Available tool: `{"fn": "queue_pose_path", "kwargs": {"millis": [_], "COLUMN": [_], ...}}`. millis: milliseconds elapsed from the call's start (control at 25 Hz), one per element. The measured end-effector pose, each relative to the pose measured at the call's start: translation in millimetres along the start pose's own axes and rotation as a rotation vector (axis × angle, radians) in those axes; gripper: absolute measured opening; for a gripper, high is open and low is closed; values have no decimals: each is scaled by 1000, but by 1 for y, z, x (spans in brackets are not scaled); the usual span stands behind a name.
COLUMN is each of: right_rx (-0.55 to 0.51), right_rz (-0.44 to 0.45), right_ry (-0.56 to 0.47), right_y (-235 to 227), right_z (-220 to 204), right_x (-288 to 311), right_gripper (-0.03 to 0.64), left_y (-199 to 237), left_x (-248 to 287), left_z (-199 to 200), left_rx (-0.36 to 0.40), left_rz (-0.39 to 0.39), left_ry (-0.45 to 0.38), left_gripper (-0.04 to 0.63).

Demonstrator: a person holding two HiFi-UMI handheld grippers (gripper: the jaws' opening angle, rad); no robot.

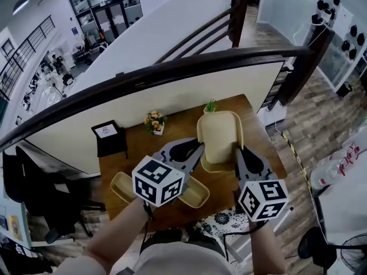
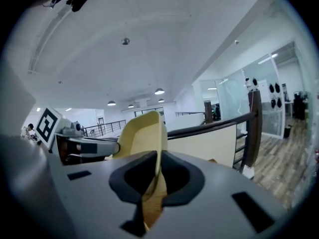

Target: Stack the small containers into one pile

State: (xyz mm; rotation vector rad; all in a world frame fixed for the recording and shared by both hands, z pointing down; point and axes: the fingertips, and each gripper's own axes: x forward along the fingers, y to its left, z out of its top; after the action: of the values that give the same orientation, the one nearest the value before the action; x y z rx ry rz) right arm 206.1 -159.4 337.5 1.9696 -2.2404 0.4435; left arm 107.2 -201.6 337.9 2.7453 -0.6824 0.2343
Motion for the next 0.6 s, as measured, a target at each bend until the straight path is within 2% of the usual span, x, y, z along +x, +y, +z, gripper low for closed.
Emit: {"fn": "queue_pose_path", "kwargs": {"millis": [240,400,600], "right_rx": [-67,-15,12], "right_rz": [42,75,86], "right_ry": [5,32,97], "right_y": [44,59,70], "right_z": [-2,-17,-45], "right_x": [-35,-49,-62], "right_gripper": [41,40,35], "left_y": [-18,-30,-44], "left_x": [-50,-74,-93], "left_z": [-7,-20,-45], "left_rx": [24,24,5], "left_rz": [-22,-17,-16], "left_ry": [-26,-20,37], "left_gripper": [60,60,64]}}
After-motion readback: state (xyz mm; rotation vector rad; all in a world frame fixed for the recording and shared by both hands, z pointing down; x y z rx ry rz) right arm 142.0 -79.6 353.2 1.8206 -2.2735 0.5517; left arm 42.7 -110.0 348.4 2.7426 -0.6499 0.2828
